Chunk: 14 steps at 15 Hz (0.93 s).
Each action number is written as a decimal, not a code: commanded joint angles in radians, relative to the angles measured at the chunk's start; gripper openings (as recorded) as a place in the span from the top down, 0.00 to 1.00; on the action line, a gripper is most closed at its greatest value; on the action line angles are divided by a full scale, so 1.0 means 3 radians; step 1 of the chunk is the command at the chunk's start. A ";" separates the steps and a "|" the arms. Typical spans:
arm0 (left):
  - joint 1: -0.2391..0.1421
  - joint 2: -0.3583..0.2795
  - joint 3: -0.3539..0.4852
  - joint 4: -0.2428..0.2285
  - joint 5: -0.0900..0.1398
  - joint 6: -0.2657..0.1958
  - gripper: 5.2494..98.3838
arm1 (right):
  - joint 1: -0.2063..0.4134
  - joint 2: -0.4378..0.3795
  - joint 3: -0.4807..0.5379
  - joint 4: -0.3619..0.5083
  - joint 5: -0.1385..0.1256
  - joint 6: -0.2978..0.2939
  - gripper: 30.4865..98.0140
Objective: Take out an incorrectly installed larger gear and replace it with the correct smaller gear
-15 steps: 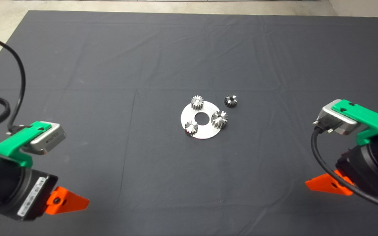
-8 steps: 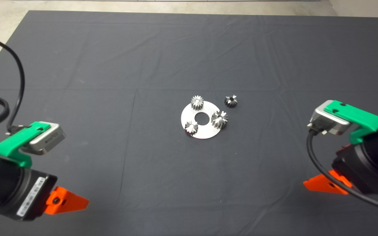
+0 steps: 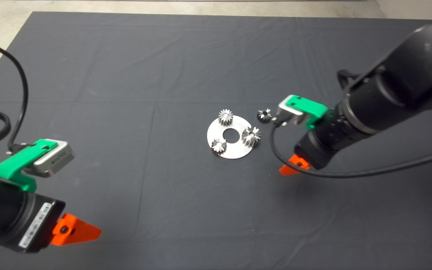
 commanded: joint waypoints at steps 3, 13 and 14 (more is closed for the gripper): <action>-0.0047 0.0016 0.0003 -0.0046 0.0001 0.0052 0.00 | -0.0085 0.0193 -0.0448 -0.0666 -0.0011 -0.0414 0.00; -0.0047 0.0001 0.0008 -0.0046 0.0001 0.0052 0.00 | -0.0501 0.0295 -0.0808 -0.0939 0.0039 -0.0554 0.00; -0.0047 0.0001 0.0008 -0.0046 0.0001 0.0052 0.00 | -0.0515 0.0295 -0.0826 -0.0969 0.0039 -0.0553 0.00</action>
